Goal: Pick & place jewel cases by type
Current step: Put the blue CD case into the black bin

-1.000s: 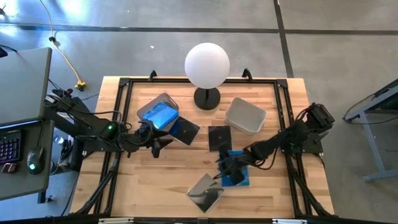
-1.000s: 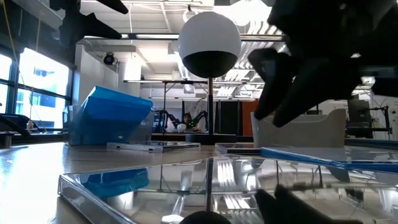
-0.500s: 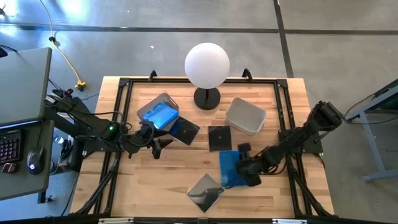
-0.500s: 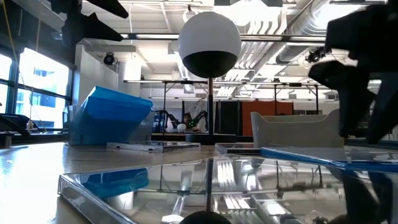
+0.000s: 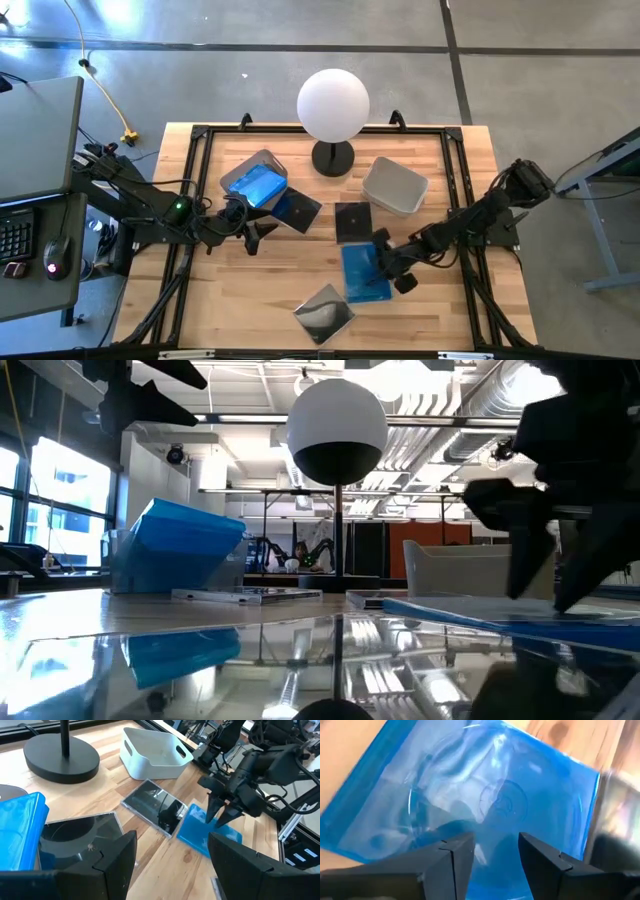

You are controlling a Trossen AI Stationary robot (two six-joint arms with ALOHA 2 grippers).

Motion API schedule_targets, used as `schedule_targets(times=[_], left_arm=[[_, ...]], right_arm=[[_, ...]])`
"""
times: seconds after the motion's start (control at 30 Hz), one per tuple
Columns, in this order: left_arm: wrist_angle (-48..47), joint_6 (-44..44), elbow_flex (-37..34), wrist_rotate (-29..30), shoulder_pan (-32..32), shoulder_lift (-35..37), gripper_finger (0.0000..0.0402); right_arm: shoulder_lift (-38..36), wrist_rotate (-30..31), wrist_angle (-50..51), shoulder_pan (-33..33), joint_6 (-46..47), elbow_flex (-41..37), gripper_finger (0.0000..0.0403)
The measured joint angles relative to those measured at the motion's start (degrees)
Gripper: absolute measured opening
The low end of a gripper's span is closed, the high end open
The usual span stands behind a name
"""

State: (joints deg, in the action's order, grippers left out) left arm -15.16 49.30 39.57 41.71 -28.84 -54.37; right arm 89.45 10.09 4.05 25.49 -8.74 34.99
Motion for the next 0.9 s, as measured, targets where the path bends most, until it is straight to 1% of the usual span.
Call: schedule_targets(times=[0.13,0.27,0.43,0.53,0.63,0.7,0.8,0.9], left_arm=[[0.0,0.0,0.0,0.09,0.0,0.0,0.0241],[0.02,0.0,0.0,0.32,0.0,0.0,0.0241],[0.02,0.0,0.0,0.69,0.0,0.0,0.0241],[0.02,0.0,0.0,1.81,0.0,0.0,0.0241],[0.02,0.0,0.0,2.92,0.02,0.0,0.0241],[0.03,0.0,0.0,2.68,0.02,-0.01,0.0241],[0.29,0.0,0.02,2.61,0.02,-0.79,0.0241],[1.95,0.0,-0.02,3.0,0.02,-1.62,0.0241]], right_arm=[[0.12,-0.02,-2.54,-3.3,-12.25,-0.05,0.0149],[0.17,-0.23,-3.39,-7.61,-21.07,-0.05,0.0149],[0.25,-3.0,-7.43,-12.09,-33.38,-0.18,0.0149],[0.35,-4.51,-11.02,-13.84,-38.22,-0.29,0.0149],[0.37,-2.99,-13.25,-14.25,-40.14,-0.29,0.0149],[0.37,-0.45,-14.6,-13.54,-40.1,-0.29,0.0149],[0.32,3.22,-15.98,-10.89,-36.7,0.47,0.0149],[0.32,3.55,-14.31,-7.46,-32.04,3.28,0.0149]])
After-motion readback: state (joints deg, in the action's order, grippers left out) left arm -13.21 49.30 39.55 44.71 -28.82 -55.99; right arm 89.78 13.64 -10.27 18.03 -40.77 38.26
